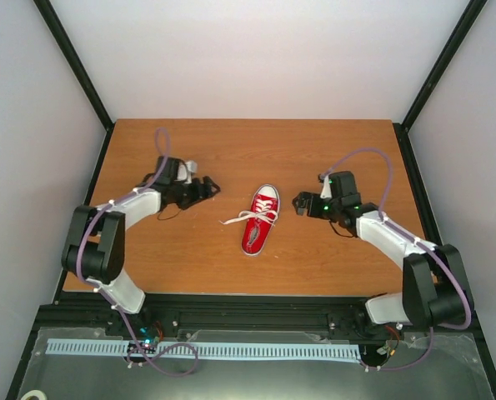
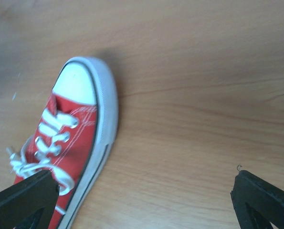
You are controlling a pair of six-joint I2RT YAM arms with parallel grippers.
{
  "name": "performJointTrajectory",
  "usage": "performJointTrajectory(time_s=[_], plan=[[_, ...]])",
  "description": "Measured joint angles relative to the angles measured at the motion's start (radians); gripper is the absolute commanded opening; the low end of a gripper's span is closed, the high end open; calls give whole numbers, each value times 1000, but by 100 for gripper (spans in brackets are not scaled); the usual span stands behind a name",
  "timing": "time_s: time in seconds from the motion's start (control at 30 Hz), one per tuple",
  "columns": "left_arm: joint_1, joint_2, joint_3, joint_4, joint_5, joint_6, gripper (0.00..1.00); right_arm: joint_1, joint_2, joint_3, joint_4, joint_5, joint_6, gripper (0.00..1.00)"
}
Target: Tie the shoes
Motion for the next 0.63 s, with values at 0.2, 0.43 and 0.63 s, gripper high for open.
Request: performJointTrajectory(time_s=[0.2, 0.43, 0.63], plan=[[238, -173, -113, 54, -160, -25, 100, -161, -130, -2, -42, 77, -51, 100], [380, -448, -369, 230, -528, 1, 100, -284, -309, -150, 156, 235, -94, 100], [388, -376, -395, 291, -665, 78, 100, -302, -242, -256, 273, 323, -120, 100]])
